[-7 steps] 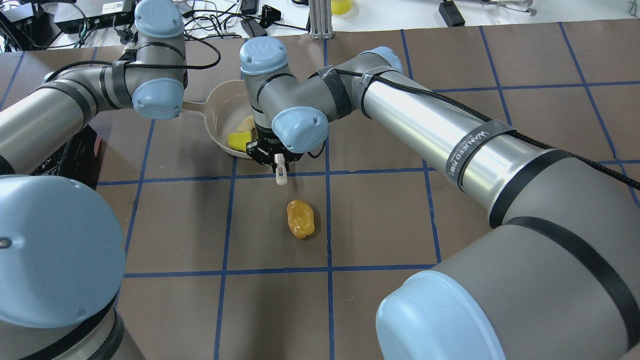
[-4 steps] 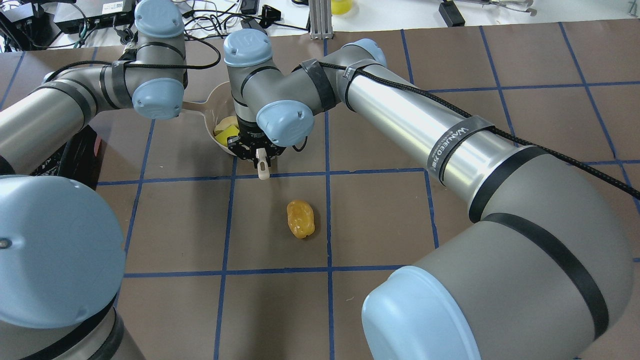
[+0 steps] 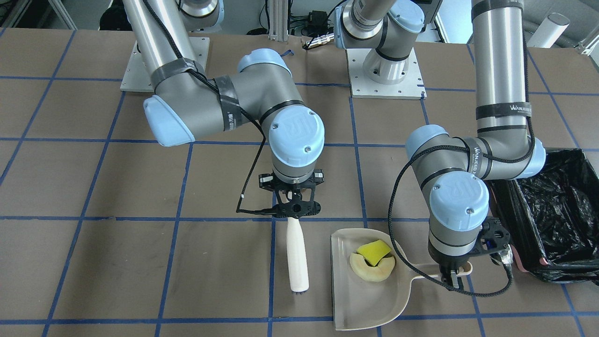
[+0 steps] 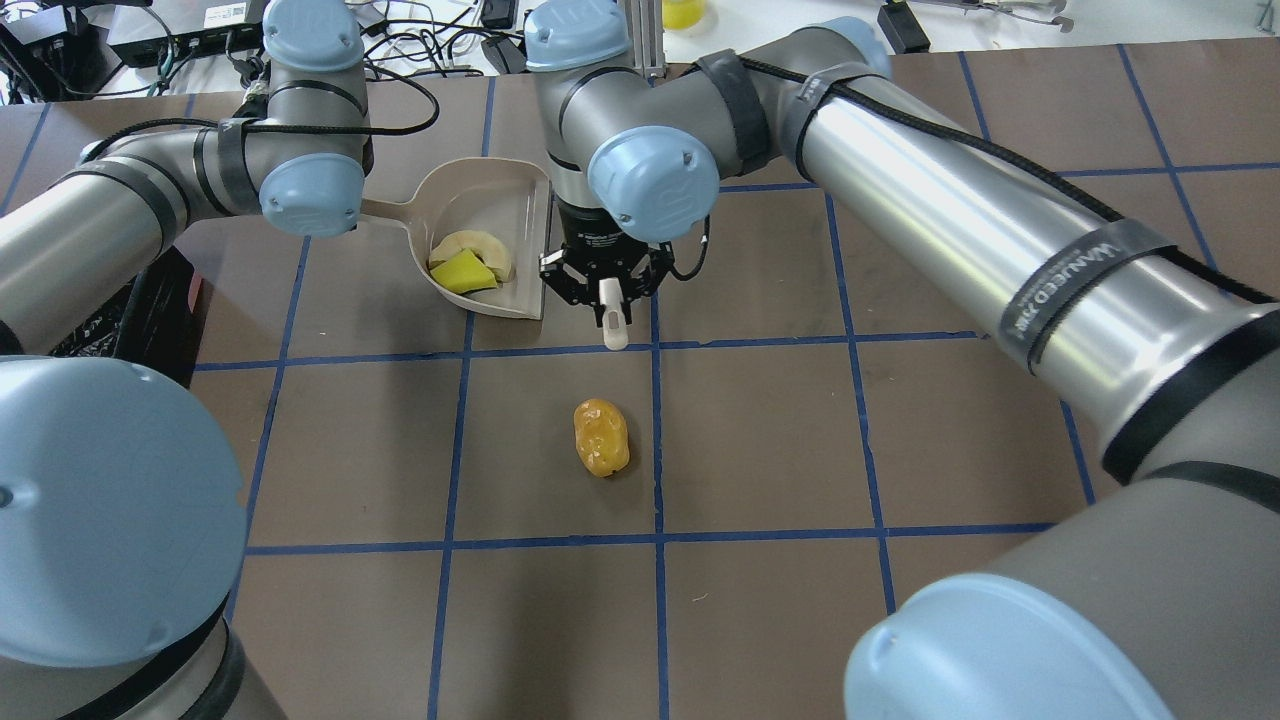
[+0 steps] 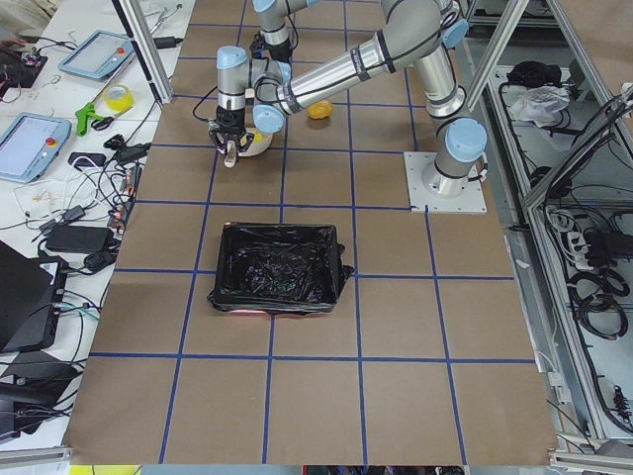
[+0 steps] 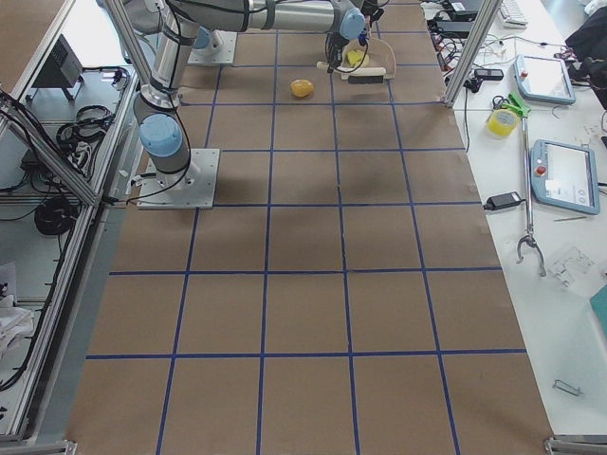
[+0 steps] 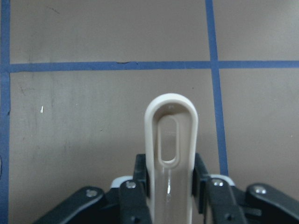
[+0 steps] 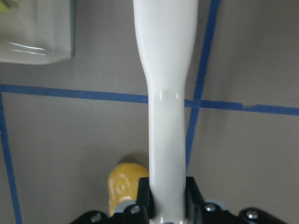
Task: Sweep and dump trash into bin
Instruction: 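Move the brush with the right gripper behind the yellow potato, then sweep the potato into the dustpan with the brush while the left gripper holds it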
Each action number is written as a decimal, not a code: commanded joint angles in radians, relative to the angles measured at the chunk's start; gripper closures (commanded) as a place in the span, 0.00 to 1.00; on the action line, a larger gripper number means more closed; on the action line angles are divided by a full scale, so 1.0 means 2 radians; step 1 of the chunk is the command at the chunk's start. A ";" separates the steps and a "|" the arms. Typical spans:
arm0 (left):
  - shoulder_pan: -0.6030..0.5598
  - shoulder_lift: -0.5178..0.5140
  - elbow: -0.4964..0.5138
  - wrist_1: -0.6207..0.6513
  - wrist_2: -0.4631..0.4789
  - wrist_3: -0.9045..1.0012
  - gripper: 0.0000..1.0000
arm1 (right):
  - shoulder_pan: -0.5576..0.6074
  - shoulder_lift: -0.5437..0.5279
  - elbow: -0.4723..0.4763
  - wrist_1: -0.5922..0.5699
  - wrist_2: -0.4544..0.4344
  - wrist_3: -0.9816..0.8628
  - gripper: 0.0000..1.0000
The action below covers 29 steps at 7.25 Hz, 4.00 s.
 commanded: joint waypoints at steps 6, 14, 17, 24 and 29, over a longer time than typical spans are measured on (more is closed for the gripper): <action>0.026 0.092 -0.117 -0.011 -0.035 0.023 1.00 | 0.007 -0.199 0.283 -0.003 -0.010 0.075 0.93; 0.024 0.213 -0.279 -0.003 -0.028 0.005 1.00 | 0.113 -0.179 0.287 -0.047 0.048 0.257 0.93; 0.022 0.206 -0.292 0.018 -0.003 0.001 1.00 | 0.125 -0.161 0.285 -0.083 0.046 0.279 0.93; 0.020 0.198 -0.289 0.027 -0.001 -0.012 1.00 | 0.164 -0.033 0.139 -0.145 0.049 0.230 0.93; 0.020 0.198 -0.284 0.028 -0.004 -0.010 1.00 | 0.165 -0.015 0.104 -0.126 0.052 0.224 0.93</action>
